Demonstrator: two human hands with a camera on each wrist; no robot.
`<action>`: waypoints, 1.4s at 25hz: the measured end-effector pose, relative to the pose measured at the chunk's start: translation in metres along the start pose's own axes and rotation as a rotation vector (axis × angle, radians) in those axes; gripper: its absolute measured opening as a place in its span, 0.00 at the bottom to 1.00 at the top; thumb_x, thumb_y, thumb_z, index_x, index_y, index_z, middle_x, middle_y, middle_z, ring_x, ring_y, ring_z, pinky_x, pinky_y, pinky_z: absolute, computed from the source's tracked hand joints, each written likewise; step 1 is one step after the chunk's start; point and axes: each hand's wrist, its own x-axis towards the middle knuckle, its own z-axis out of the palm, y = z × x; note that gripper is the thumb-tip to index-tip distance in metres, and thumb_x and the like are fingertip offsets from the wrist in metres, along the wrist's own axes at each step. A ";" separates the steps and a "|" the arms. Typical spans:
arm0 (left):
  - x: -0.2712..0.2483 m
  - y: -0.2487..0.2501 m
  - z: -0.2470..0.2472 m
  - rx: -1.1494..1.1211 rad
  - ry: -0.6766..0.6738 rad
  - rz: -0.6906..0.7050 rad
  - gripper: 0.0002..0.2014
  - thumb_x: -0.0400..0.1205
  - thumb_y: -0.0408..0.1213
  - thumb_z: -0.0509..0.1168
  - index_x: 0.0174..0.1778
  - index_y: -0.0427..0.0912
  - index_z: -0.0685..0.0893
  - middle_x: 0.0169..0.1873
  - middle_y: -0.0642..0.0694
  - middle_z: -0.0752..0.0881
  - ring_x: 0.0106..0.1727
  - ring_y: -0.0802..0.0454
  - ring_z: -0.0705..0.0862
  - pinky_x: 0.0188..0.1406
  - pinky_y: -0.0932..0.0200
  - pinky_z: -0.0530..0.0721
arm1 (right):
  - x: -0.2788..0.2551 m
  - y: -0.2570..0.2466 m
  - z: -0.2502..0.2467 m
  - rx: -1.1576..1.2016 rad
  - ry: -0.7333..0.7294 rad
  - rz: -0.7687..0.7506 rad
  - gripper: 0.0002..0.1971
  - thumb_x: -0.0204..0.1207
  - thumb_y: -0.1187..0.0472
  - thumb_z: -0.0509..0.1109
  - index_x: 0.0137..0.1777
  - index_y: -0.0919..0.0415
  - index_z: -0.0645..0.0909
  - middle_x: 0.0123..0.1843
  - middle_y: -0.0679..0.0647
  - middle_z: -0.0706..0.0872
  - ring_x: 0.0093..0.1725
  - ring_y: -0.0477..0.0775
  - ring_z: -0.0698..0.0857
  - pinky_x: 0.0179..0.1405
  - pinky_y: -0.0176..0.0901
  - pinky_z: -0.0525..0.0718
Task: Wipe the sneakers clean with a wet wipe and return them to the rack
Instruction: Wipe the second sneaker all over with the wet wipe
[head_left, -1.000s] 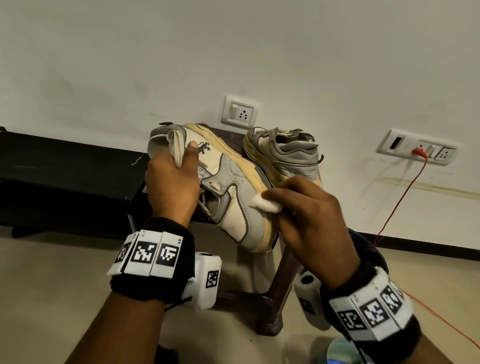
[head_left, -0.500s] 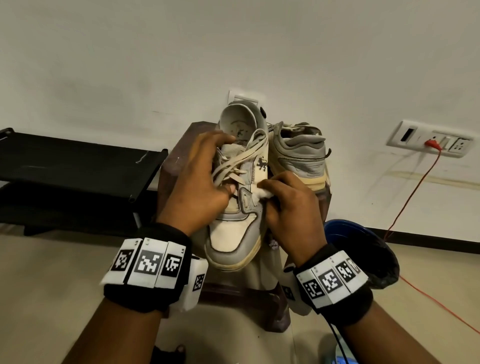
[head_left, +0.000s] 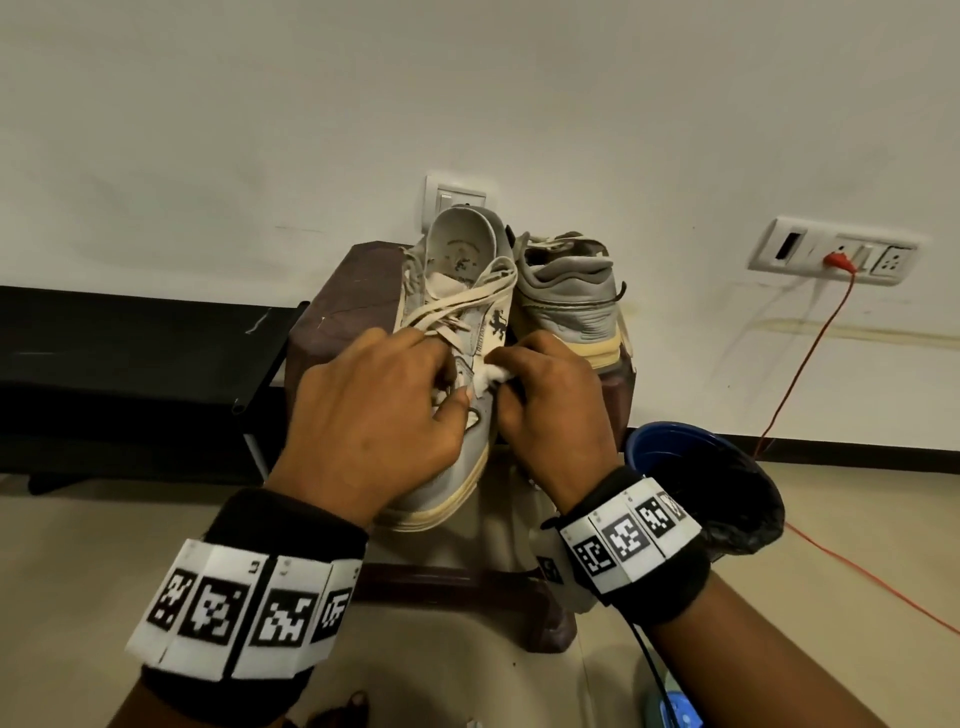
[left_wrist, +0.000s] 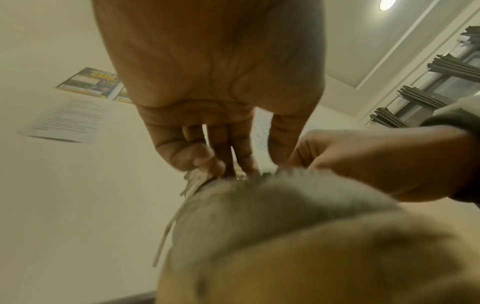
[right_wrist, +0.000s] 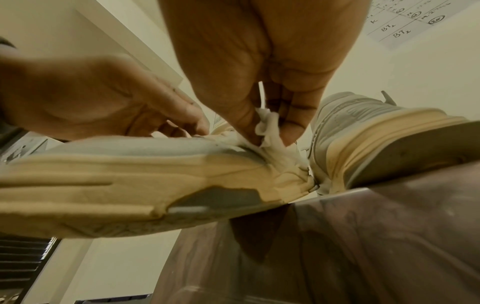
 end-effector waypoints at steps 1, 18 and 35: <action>-0.002 0.001 -0.003 0.019 -0.047 -0.014 0.11 0.78 0.55 0.63 0.51 0.56 0.80 0.49 0.60 0.82 0.55 0.55 0.77 0.37 0.58 0.71 | 0.000 0.000 0.000 -0.002 -0.007 0.005 0.10 0.70 0.68 0.69 0.50 0.62 0.89 0.44 0.57 0.84 0.41 0.57 0.83 0.39 0.51 0.84; 0.012 0.001 0.020 -0.099 -0.071 -0.236 0.13 0.75 0.56 0.70 0.44 0.51 0.85 0.40 0.50 0.88 0.46 0.45 0.86 0.42 0.50 0.84 | -0.008 0.002 -0.001 0.032 -0.153 -0.053 0.09 0.69 0.67 0.66 0.48 0.62 0.85 0.41 0.56 0.82 0.40 0.57 0.82 0.37 0.56 0.82; 0.040 0.010 0.041 -1.322 0.155 -0.652 0.08 0.81 0.39 0.70 0.40 0.38 0.87 0.17 0.51 0.81 0.17 0.58 0.77 0.15 0.66 0.75 | -0.018 -0.005 -0.009 -0.221 -0.132 -0.098 0.07 0.73 0.62 0.71 0.48 0.63 0.86 0.43 0.57 0.83 0.40 0.57 0.82 0.33 0.52 0.84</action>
